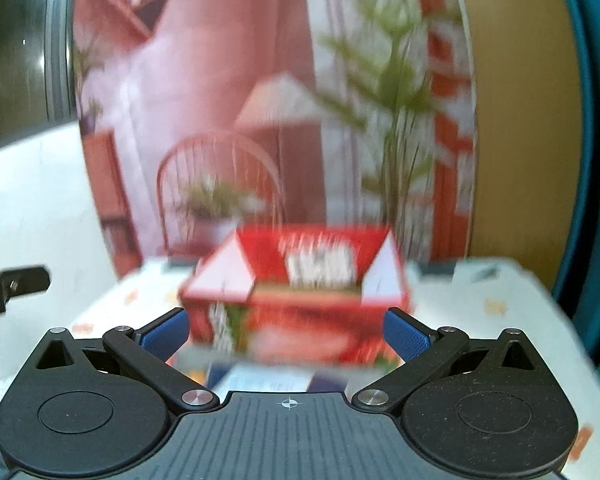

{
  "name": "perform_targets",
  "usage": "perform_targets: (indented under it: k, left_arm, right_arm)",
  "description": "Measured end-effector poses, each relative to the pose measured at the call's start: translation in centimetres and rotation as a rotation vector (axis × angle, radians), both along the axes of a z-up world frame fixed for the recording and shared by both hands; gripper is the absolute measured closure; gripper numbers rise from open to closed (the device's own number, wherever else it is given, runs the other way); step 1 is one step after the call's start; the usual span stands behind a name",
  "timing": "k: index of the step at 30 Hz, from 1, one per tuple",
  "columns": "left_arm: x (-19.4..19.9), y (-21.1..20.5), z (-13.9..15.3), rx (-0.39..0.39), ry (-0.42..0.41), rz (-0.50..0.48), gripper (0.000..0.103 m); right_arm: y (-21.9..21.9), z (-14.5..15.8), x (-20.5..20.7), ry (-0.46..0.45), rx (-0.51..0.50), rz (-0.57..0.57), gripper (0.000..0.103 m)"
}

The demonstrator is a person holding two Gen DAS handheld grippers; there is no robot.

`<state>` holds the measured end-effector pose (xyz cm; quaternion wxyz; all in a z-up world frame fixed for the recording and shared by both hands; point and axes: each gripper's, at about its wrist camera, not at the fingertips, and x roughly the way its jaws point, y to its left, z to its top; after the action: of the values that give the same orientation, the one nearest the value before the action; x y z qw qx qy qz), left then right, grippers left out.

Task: Organize soft objects
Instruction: 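Close the left gripper on the blue wrapped bag while the right gripper grasps it too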

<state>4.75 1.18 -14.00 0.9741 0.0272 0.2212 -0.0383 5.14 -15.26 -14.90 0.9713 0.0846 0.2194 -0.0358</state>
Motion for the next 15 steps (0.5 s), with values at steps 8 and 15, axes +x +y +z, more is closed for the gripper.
perform_targets:
  k: [8, 15]
  left_arm:
    - [3.5, 1.1, -5.0, -0.109, 0.144, -0.056, 0.011]
    - [5.6, -0.8, -8.1, -0.167, 0.272, -0.175, 0.051]
  right_arm:
    - [0.1, -5.5, 2.5, 0.136, 0.012, 0.003, 0.013]
    - [0.0, -8.2, 4.0, 0.216, 0.073, 0.054, 0.035]
